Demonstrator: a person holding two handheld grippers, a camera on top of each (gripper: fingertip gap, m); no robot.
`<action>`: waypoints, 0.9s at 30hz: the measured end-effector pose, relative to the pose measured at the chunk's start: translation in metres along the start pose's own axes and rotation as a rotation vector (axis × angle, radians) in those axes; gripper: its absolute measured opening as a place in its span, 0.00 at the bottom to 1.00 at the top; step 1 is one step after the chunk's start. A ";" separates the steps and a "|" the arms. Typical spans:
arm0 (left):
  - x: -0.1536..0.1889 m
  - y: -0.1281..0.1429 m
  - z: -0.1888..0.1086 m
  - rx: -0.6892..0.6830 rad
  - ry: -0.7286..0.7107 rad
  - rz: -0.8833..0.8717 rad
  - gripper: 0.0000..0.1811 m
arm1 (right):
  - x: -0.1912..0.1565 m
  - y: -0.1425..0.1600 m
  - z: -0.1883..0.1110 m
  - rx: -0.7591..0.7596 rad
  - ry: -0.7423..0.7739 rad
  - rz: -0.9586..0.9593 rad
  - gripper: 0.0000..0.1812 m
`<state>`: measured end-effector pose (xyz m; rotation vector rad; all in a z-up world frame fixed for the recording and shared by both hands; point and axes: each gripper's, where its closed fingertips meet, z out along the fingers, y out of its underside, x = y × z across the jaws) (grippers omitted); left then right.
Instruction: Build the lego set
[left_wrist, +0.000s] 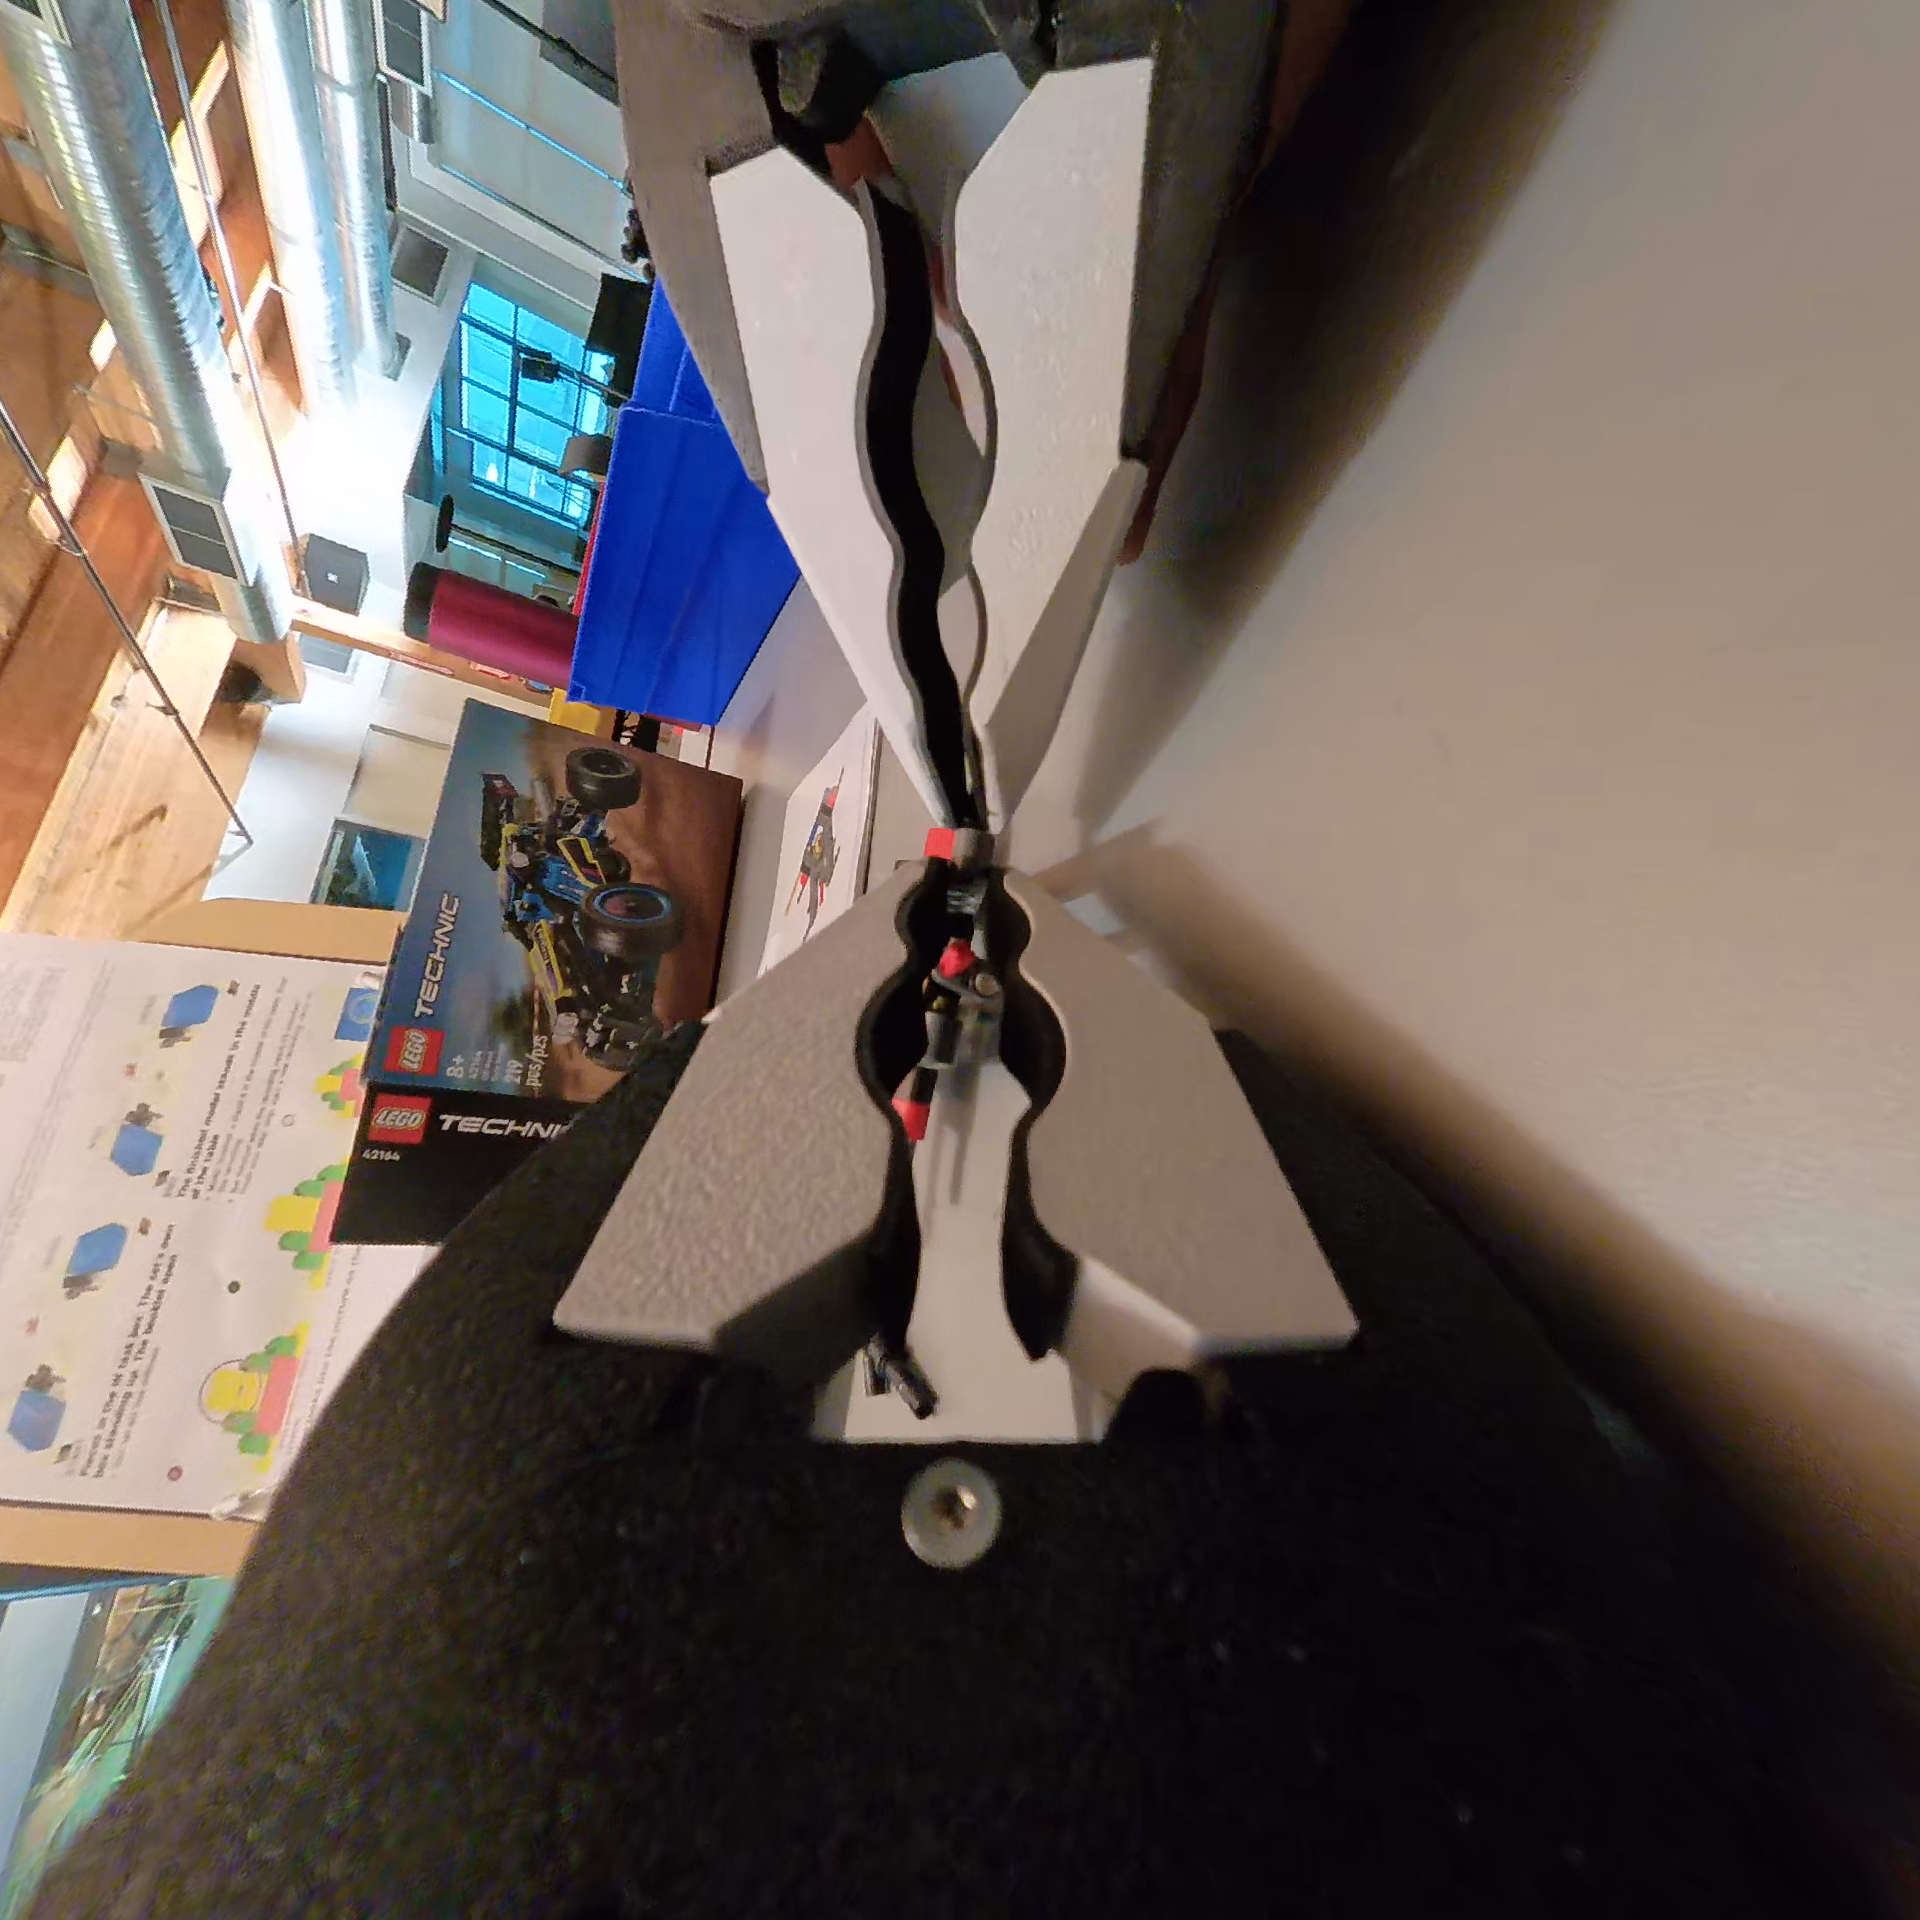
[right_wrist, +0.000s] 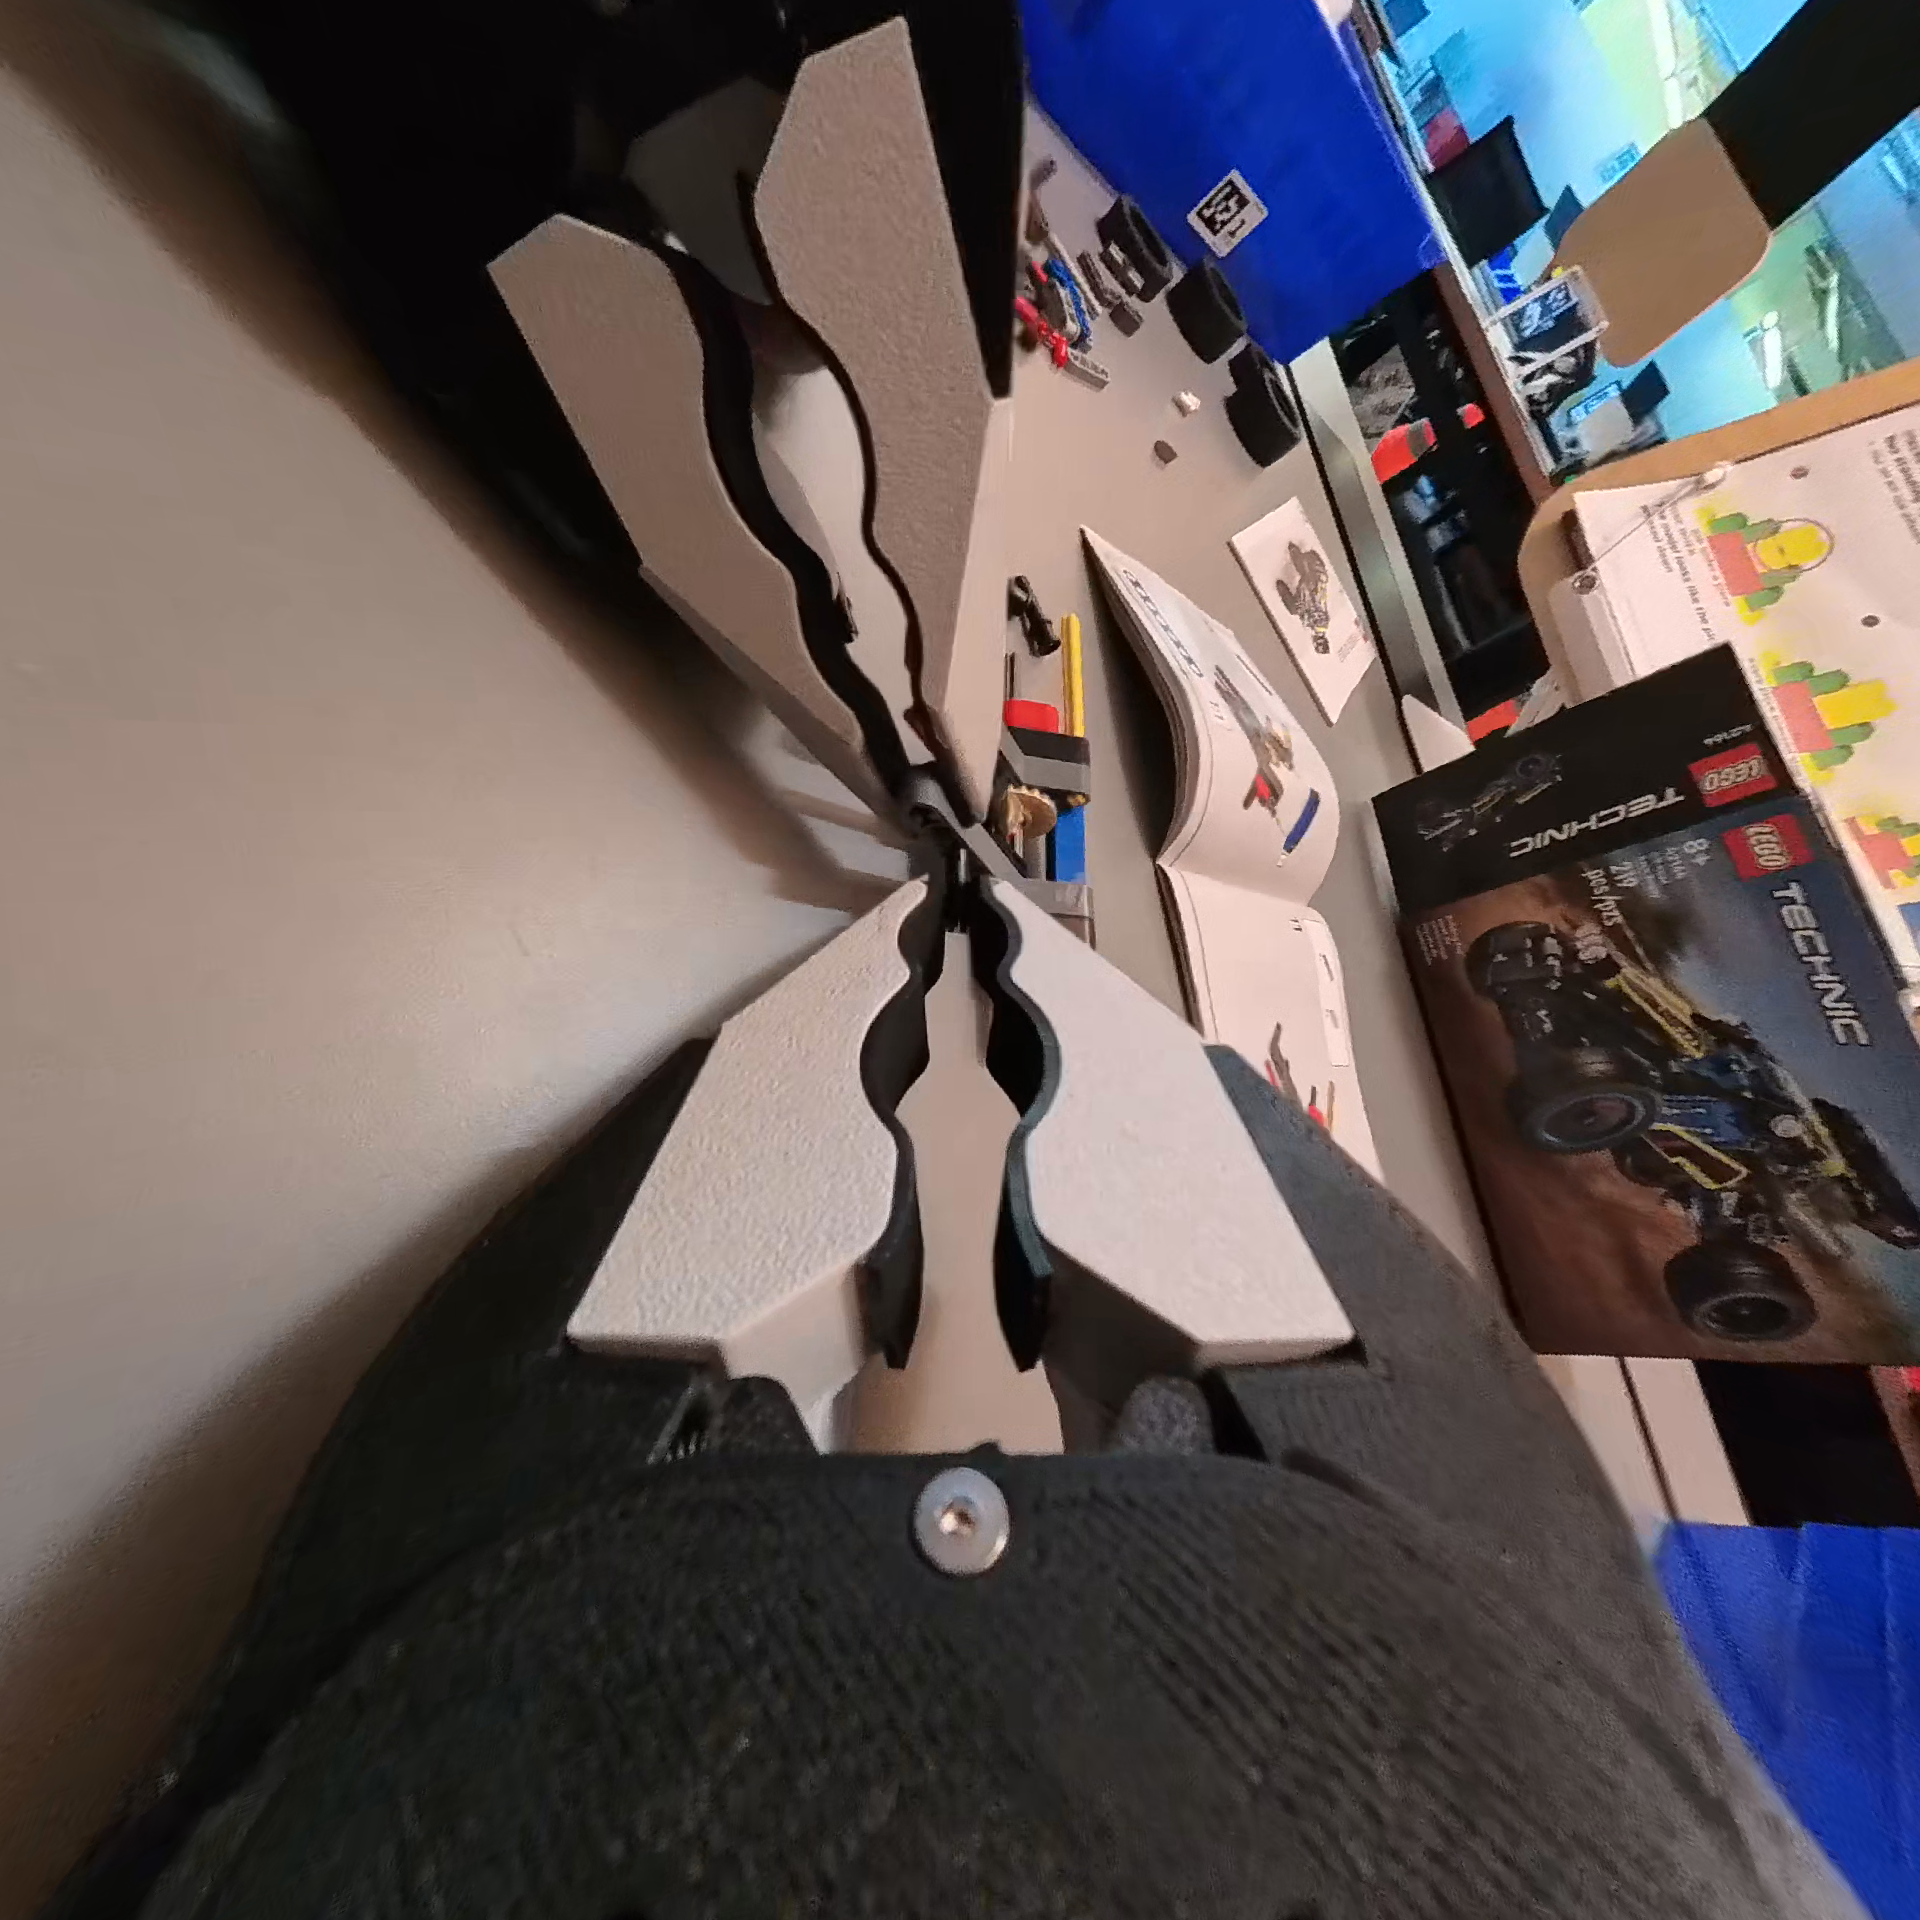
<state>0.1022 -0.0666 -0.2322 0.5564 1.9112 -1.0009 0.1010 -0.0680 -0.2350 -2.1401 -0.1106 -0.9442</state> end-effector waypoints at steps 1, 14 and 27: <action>0.000 0.000 0.000 0.000 0.003 0.000 0.03 | -0.001 0.000 0.001 -0.005 0.004 -0.014 0.02; -0.003 -0.001 -0.003 0.051 0.060 -0.131 0.03 | 0.002 -0.005 0.001 -0.016 0.072 -0.165 0.02; -0.028 -0.012 0.004 0.110 0.608 -0.692 0.03 | 0.027 -0.010 -0.011 0.092 -0.065 0.045 0.02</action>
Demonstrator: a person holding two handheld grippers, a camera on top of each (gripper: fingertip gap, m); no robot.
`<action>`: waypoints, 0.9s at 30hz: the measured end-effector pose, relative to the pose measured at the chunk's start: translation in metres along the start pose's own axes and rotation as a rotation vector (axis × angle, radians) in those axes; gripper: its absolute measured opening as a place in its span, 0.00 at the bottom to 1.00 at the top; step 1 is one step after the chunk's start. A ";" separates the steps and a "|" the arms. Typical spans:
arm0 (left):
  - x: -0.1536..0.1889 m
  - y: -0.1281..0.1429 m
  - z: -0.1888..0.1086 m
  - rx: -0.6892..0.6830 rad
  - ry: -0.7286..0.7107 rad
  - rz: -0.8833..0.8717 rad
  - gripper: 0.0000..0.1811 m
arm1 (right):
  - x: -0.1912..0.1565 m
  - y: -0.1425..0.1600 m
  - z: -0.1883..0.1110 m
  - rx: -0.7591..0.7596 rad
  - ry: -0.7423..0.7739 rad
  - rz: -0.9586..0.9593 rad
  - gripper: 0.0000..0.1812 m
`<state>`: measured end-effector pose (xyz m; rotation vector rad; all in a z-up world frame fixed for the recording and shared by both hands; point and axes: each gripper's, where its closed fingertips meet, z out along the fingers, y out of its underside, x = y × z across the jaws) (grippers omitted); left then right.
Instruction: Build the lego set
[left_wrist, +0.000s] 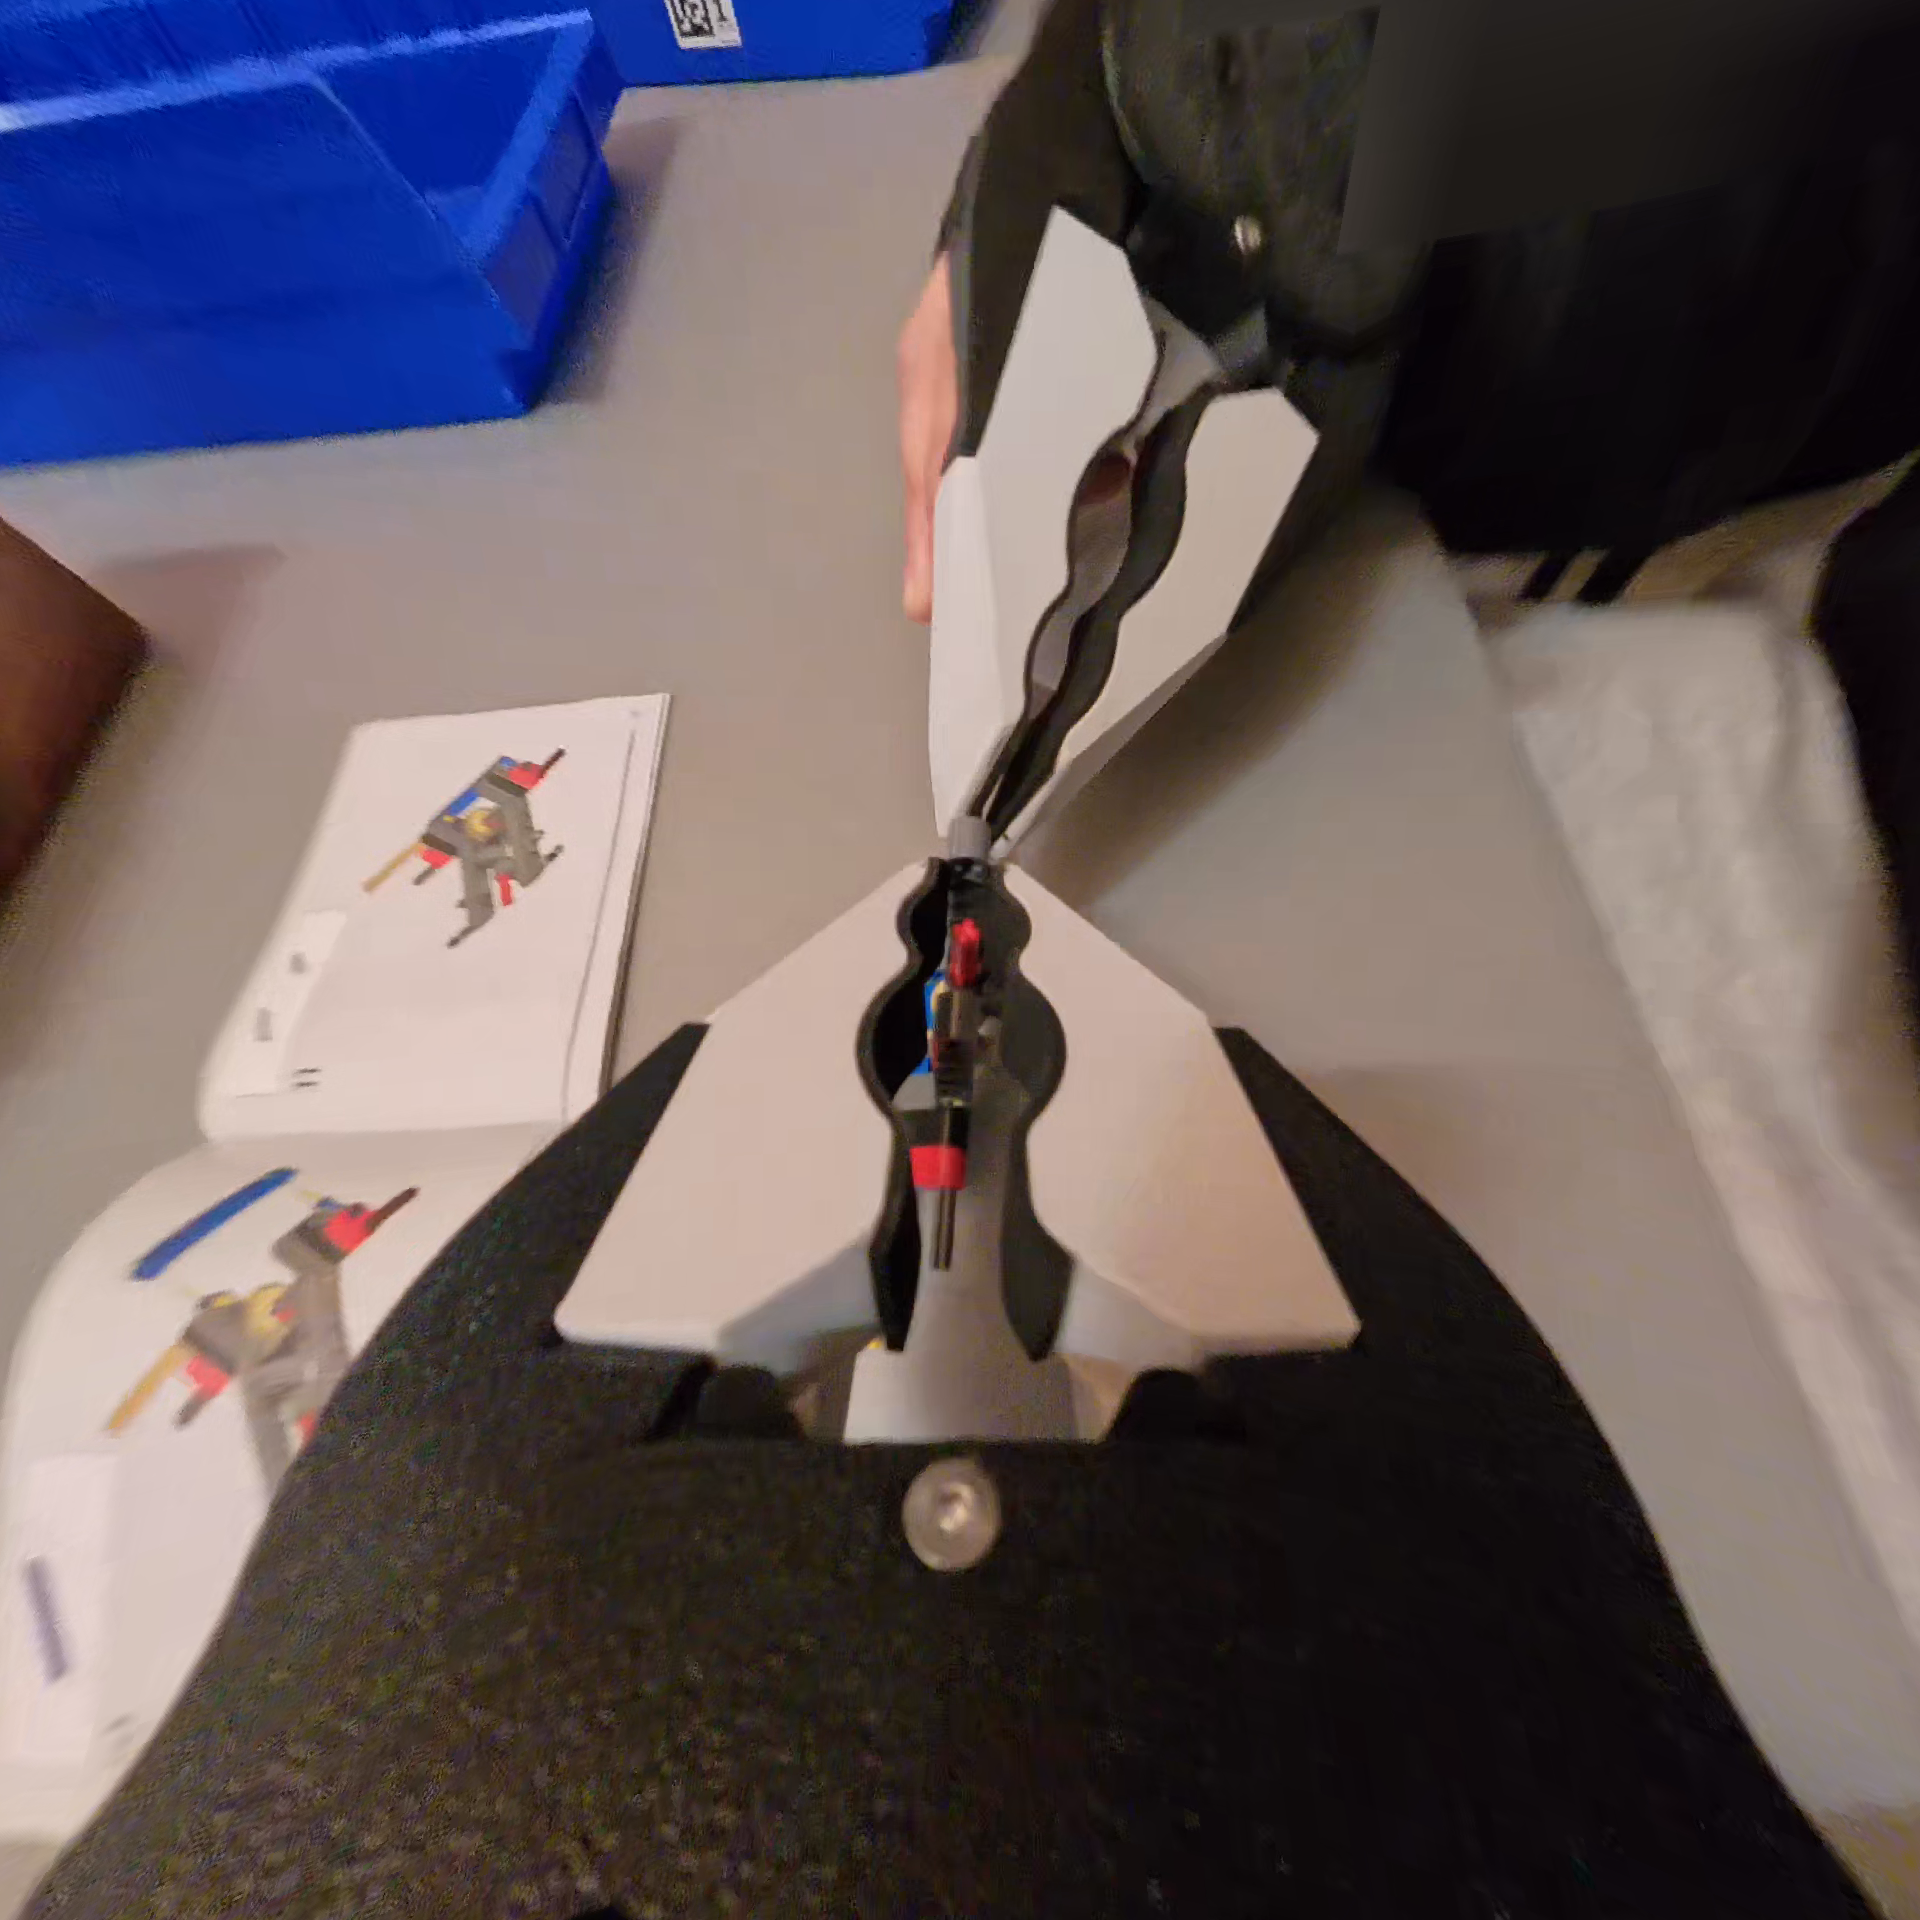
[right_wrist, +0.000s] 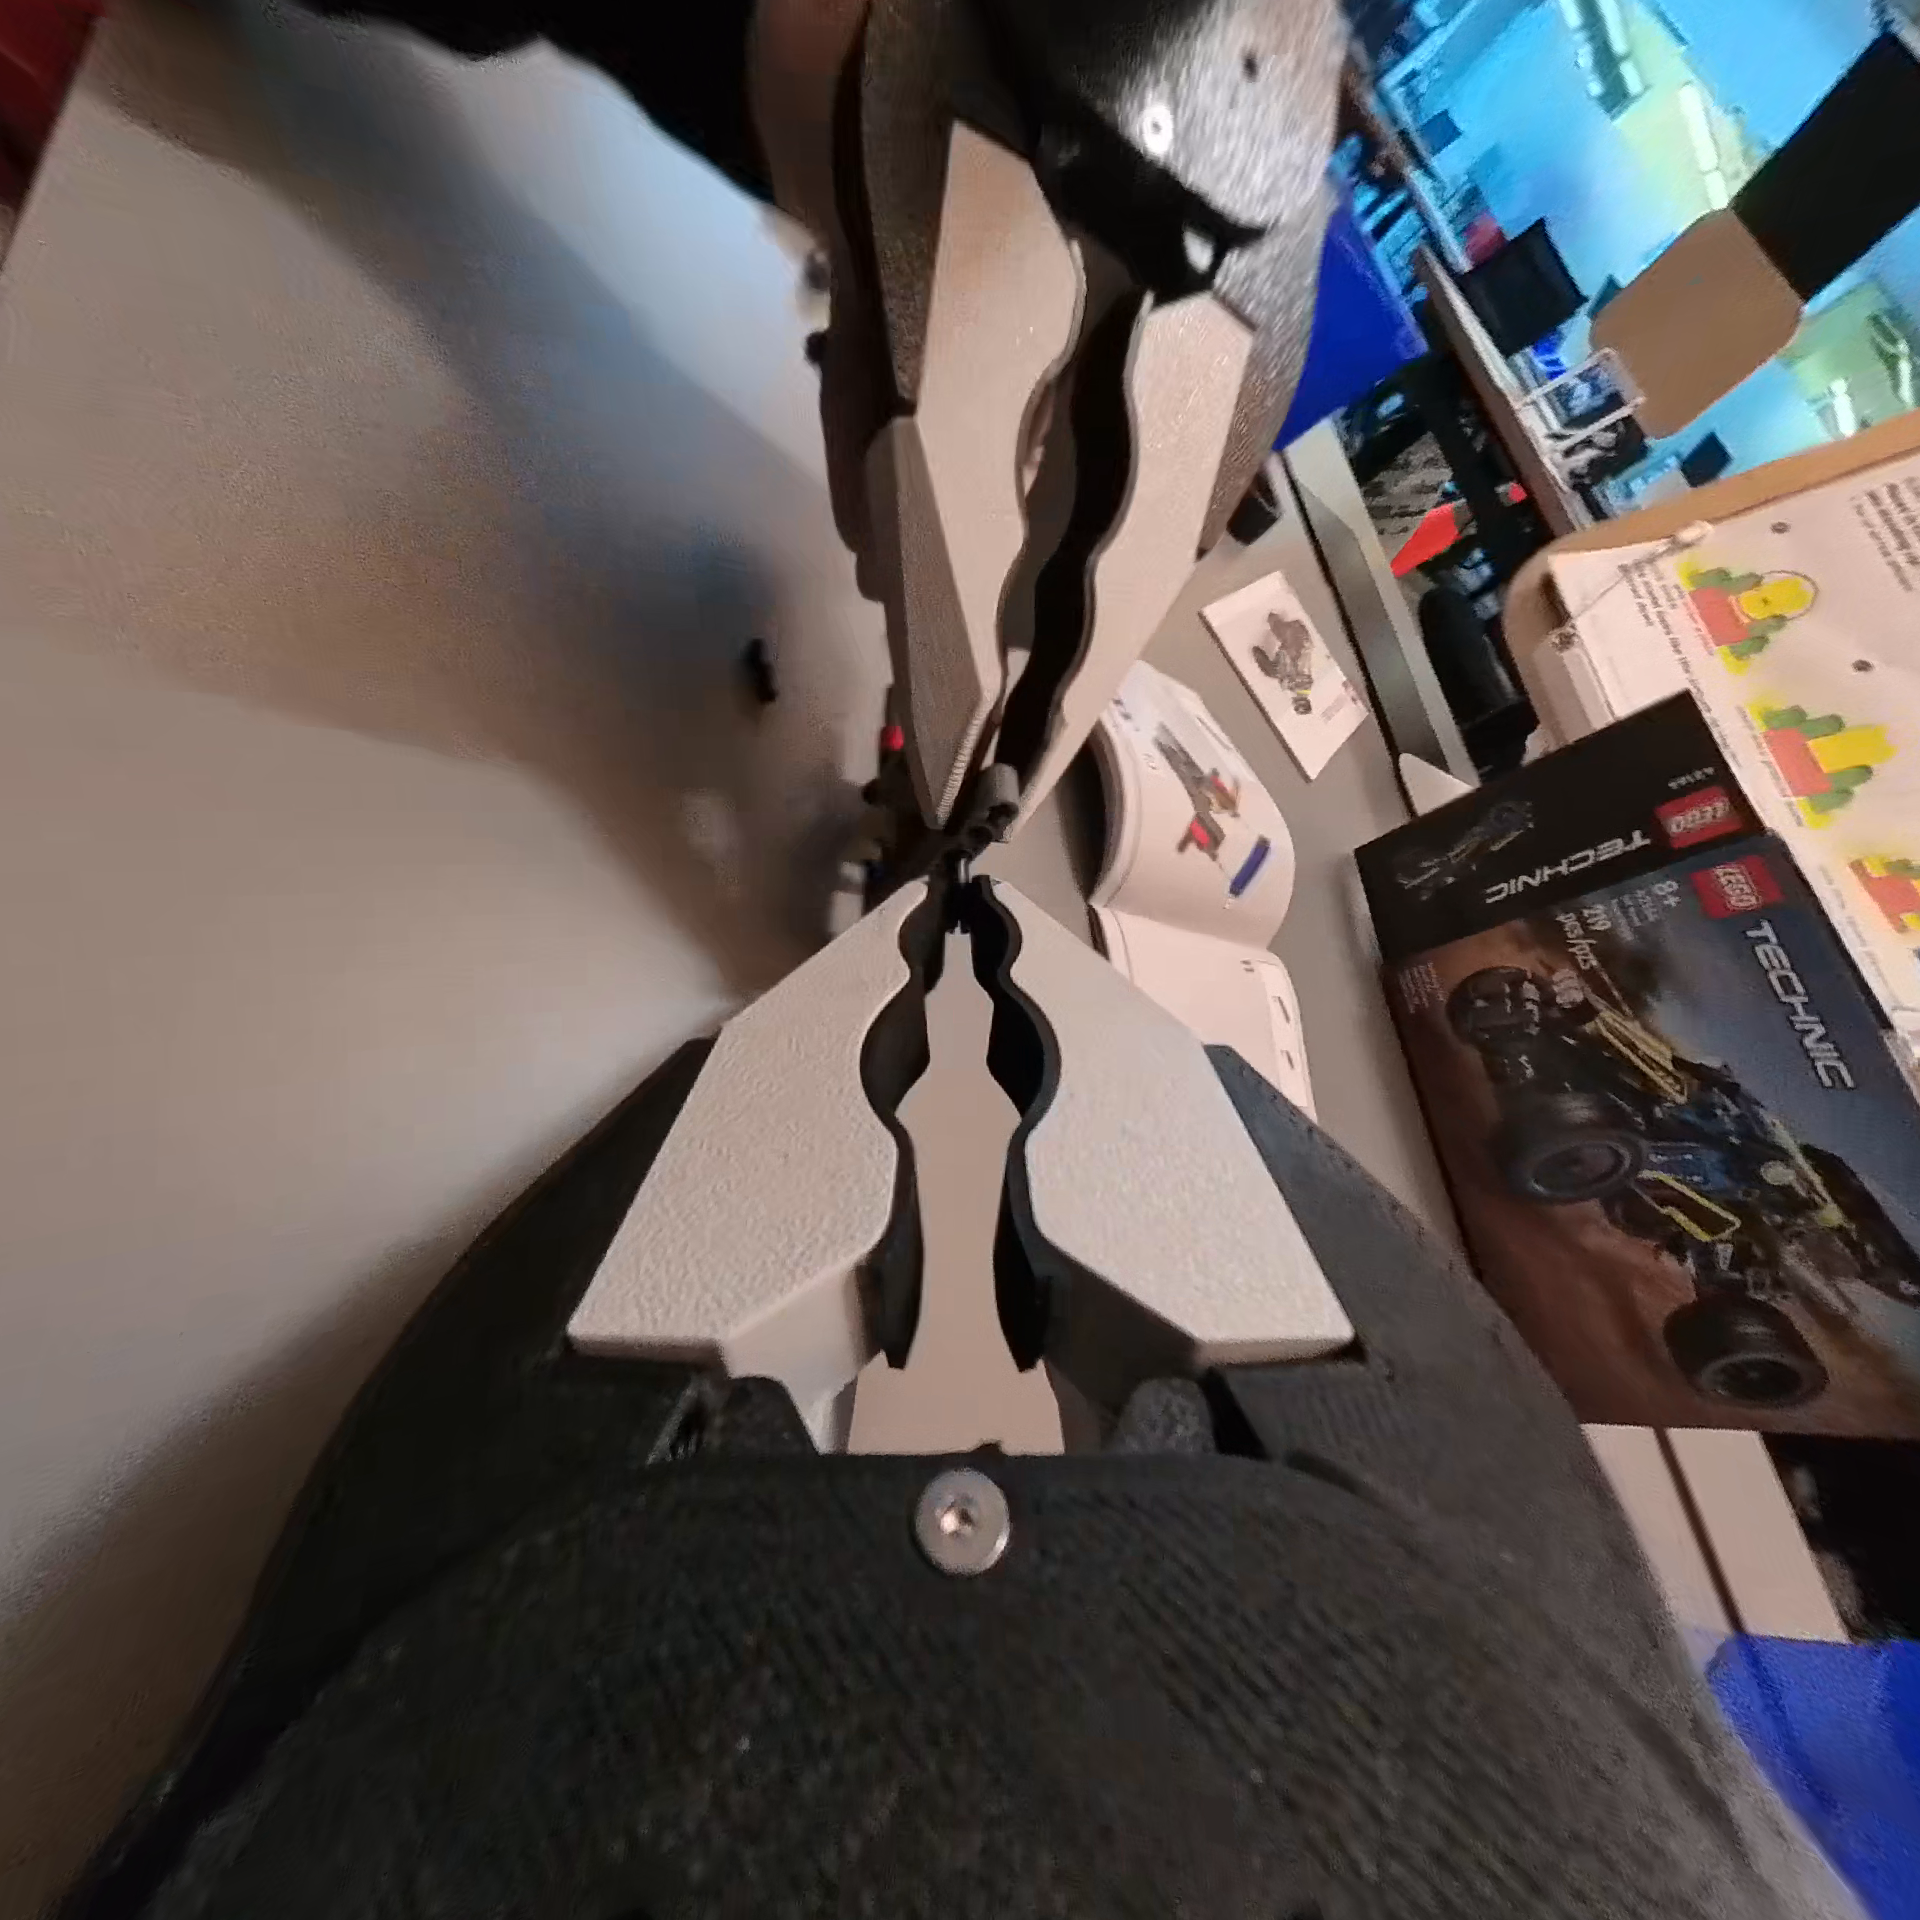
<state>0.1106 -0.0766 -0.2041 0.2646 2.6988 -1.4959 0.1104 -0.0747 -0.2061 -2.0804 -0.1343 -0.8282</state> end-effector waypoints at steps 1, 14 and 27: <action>-0.003 -0.002 0.001 0.010 0.049 -0.074 0.03 | 0.004 0.001 -0.001 0.015 0.003 0.016 0.02; -0.026 -0.003 0.010 0.198 0.431 -0.612 0.03 | -0.001 0.076 -0.019 -0.179 -0.391 0.739 0.01; -0.027 -0.013 -0.001 0.289 0.334 -0.469 0.02 | 0.034 0.024 -0.007 0.030 -0.144 0.734 0.20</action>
